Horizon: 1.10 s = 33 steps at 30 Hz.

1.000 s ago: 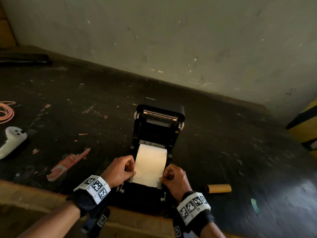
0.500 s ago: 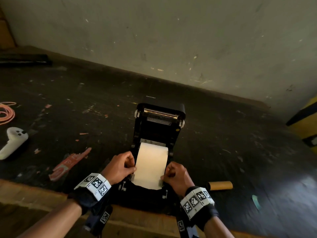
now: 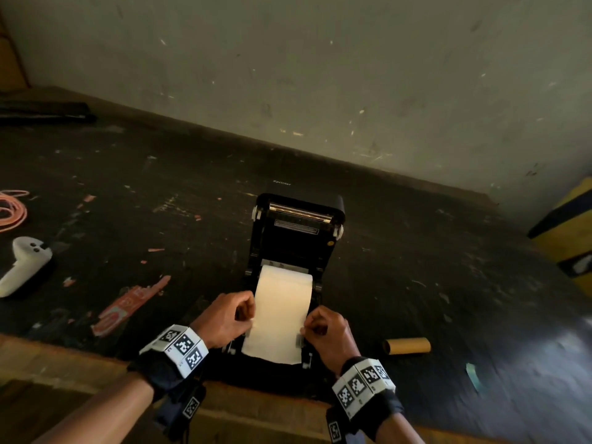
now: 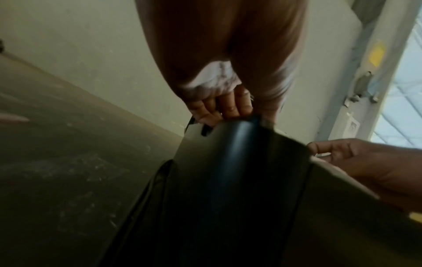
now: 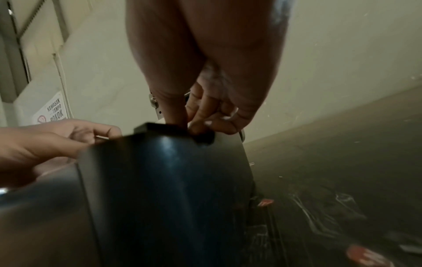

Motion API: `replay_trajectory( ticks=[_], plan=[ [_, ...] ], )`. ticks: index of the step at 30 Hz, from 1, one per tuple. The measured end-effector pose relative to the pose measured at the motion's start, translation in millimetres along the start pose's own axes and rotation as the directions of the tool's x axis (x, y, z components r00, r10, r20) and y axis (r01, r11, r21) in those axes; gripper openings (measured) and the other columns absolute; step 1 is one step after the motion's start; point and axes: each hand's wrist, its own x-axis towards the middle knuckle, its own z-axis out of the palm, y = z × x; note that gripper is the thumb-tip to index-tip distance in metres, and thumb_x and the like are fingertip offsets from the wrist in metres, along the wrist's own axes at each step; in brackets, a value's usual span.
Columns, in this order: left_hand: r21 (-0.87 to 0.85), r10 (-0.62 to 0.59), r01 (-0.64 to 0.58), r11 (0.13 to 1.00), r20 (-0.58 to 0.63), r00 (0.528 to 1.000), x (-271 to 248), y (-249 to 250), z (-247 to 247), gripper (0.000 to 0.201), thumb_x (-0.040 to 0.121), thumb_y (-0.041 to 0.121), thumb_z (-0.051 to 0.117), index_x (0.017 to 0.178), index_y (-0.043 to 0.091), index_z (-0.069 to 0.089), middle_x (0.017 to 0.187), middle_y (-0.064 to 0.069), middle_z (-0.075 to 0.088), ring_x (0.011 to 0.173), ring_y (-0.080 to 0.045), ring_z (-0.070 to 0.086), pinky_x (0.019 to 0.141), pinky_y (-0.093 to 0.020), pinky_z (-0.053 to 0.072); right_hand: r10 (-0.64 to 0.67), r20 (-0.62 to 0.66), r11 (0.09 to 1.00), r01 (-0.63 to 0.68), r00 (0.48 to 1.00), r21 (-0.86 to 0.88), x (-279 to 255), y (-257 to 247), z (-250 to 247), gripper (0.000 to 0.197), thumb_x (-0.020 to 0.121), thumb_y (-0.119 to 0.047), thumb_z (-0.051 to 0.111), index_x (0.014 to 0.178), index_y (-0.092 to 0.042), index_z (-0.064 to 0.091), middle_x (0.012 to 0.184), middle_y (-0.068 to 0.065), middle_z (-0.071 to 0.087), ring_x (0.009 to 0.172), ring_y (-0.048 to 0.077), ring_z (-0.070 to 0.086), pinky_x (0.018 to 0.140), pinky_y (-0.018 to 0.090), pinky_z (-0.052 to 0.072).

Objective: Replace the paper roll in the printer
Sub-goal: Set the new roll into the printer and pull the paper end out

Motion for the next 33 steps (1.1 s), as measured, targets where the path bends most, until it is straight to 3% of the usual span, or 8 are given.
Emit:
replay_trajectory(
  ticks=[3, 5, 8, 11, 14, 17, 27, 33],
  plan=[
    [0.105, 0.054, -0.048, 0.993, -0.052, 0.997, -4, -4, -1, 0.011, 0.080, 0.010, 0.065, 0.084, 0.018, 0.059, 0.090, 0.002, 0.061, 0.082, -0.006, 0.059, 0.075, -0.026, 0.053, -0.068, -0.002, 0.997, 0.068, 0.998, -0.045, -11, -5, -4, 0.014, 0.081, -0.013, 0.069, 0.082, -0.025, 0.062, 0.083, -0.007, 0.066, 0.079, 0.000, 0.063, 0.069, 0.013, 0.051],
    [0.186, 0.174, -0.156, 0.970, -0.080, 0.982, -12, -6, -1, 0.008, 0.081, 0.021, 0.063, 0.088, 0.023, 0.062, 0.098, 0.007, 0.056, 0.093, 0.000, 0.050, 0.081, -0.014, 0.044, -0.155, -0.056, 0.984, 0.149, 0.986, -0.099, -21, -6, -6, 0.012, 0.080, -0.017, 0.070, 0.083, -0.027, 0.063, 0.088, -0.012, 0.063, 0.081, -0.002, 0.060, 0.070, 0.010, 0.049],
    [0.262, 0.291, -0.310, 0.914, 0.113, 0.950, -23, -5, 4, 0.032, 0.077, 0.049, 0.052, 0.097, 0.029, 0.064, 0.109, 0.013, 0.050, 0.104, 0.006, 0.035, 0.085, -0.005, 0.029, -0.297, 0.053, 0.929, 0.302, 0.953, -0.212, -36, -9, -3, 0.013, 0.080, -0.032, 0.068, 0.093, -0.028, 0.067, 0.102, -0.011, 0.063, 0.093, -0.002, 0.055, 0.084, 0.013, 0.043],
    [0.325, 0.326, -0.370, 0.871, 0.182, 0.928, -24, -13, 10, 0.046, 0.072, 0.061, 0.048, 0.101, 0.030, 0.066, 0.115, 0.014, 0.052, 0.108, 0.006, 0.028, 0.088, -0.013, 0.025, -0.323, 0.191, 0.874, 0.370, 0.927, -0.316, -41, -7, 7, 0.025, 0.080, -0.036, 0.067, 0.103, -0.027, 0.069, 0.113, -0.008, 0.062, 0.105, 0.009, 0.050, 0.093, 0.022, 0.036],
    [0.327, 0.336, -0.370, 0.869, 0.157, 0.929, -23, -23, 14, 0.050, 0.072, 0.061, 0.045, 0.100, 0.027, 0.069, 0.113, 0.011, 0.060, 0.108, 0.003, 0.031, 0.092, -0.025, 0.028, -0.327, 0.170, 0.878, 0.365, 0.930, -0.310, -40, -2, 13, 0.018, 0.082, -0.030, 0.064, 0.097, -0.024, 0.072, 0.111, -0.004, 0.065, 0.103, 0.015, 0.054, 0.093, 0.033, 0.042],
    [0.329, 0.430, -0.424, 0.844, 0.058, 0.901, -25, -26, 19, 0.046, 0.078, 0.059, 0.044, 0.089, 0.025, 0.073, 0.098, 0.011, 0.067, 0.101, 0.001, 0.038, 0.086, -0.027, 0.031, -0.364, 0.102, 0.880, 0.377, 0.926, -0.289, -41, -2, 17, 0.014, 0.083, -0.026, 0.061, 0.088, -0.019, 0.072, 0.097, -0.003, 0.070, 0.092, 0.015, 0.059, 0.085, 0.038, 0.048],
    [0.378, 0.508, -0.478, 0.792, 0.026, 0.861, -63, -12, 26, 0.052, 0.090, 0.055, 0.029, 0.085, 0.025, 0.071, 0.085, 0.013, 0.067, 0.095, 0.002, 0.044, 0.079, -0.018, 0.031, -0.402, 0.085, 0.874, 0.410, 0.912, -0.261, -81, -5, 20, 0.030, 0.087, -0.037, 0.045, 0.089, -0.021, 0.070, 0.089, -0.006, 0.071, 0.087, 0.007, 0.056, 0.082, 0.018, 0.036],
    [0.406, 0.467, -0.438, 0.802, 0.030, 0.883, -94, -7, 34, 0.033, 0.084, 0.044, 0.045, 0.087, 0.025, 0.071, 0.088, 0.010, 0.067, 0.093, 0.003, 0.044, 0.082, -0.020, 0.034, -0.414, 0.118, 0.873, 0.431, 0.903, -0.230, -105, -7, 22, 0.030, 0.085, -0.034, 0.045, 0.085, -0.018, 0.070, 0.085, -0.003, 0.072, 0.083, 0.011, 0.059, 0.077, 0.024, 0.044]
  ],
)
